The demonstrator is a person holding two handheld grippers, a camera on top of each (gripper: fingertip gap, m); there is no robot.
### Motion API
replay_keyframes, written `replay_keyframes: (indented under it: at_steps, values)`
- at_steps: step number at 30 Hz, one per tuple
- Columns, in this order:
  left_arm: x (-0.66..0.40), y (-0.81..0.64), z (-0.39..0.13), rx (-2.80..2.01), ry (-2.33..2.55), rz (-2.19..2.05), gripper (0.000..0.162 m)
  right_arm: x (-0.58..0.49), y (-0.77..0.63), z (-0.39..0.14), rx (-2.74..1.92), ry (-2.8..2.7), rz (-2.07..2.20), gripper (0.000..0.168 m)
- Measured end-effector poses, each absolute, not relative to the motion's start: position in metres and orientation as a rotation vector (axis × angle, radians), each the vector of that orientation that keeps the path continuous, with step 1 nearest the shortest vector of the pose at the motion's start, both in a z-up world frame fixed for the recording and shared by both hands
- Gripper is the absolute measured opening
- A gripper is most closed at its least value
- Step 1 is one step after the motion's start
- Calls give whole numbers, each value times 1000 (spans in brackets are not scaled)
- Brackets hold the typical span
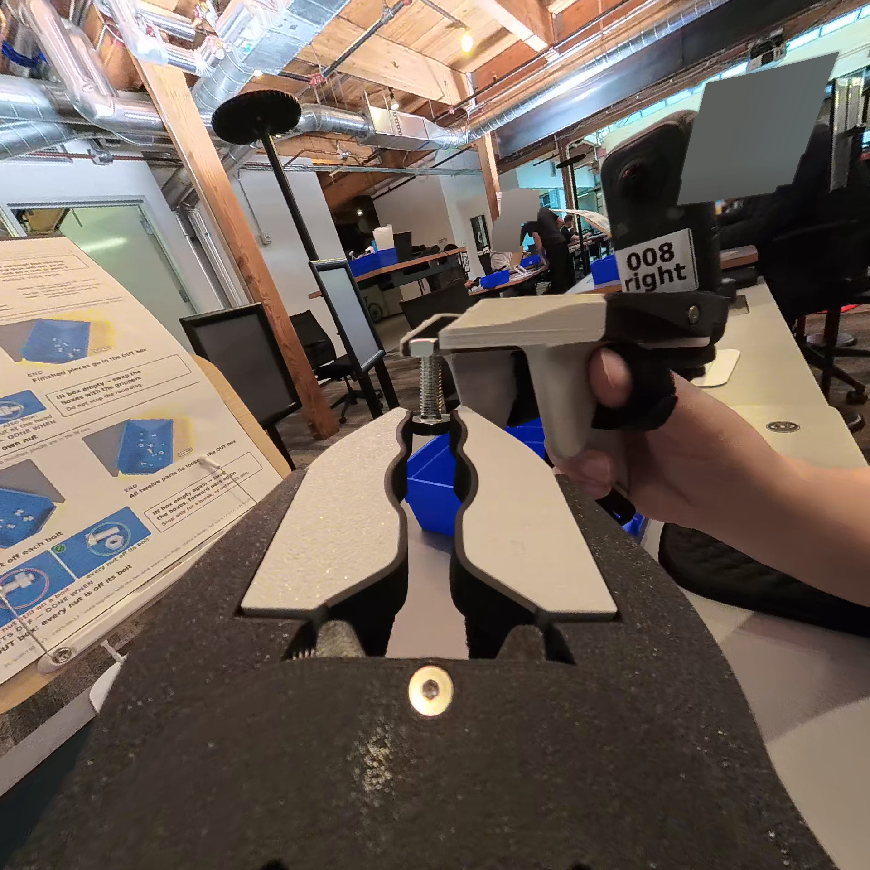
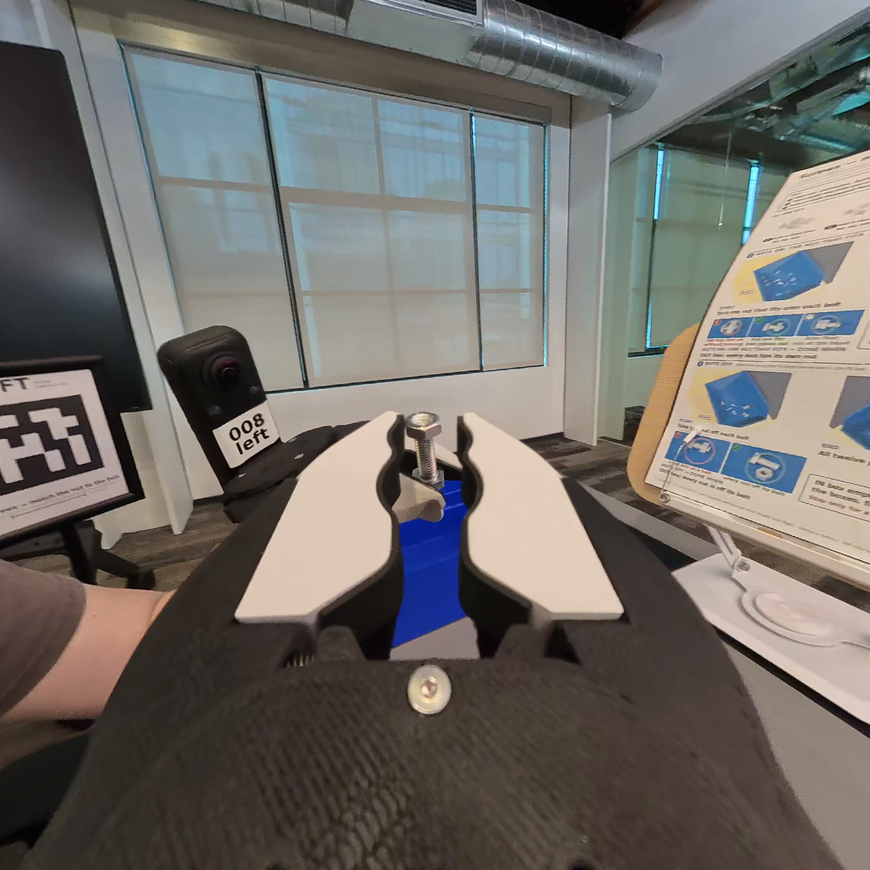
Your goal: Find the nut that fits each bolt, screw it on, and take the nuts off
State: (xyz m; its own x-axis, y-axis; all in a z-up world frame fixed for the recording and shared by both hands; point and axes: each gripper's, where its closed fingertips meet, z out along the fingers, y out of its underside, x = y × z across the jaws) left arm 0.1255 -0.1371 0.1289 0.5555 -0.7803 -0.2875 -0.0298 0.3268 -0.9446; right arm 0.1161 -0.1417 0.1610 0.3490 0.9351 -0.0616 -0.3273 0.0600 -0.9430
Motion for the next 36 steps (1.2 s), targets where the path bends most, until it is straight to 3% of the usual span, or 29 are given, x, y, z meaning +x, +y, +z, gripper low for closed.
replay_keyframes:
  at_steps: [22, 27, 36]
  values:
    - [131, -140, 125, -1188, 936, -653, 14, 111, -147, 156, -1103, -910, 1023, 15]
    - [140, -167, 125, -1163, 1092, -919, 14, 115, -170, 158, -992, -1121, 1146, 15]
    - [155, -257, 103, -1040, 1545, -1544, 15, 141, -250, 148, -588, -1538, 1759, 15]
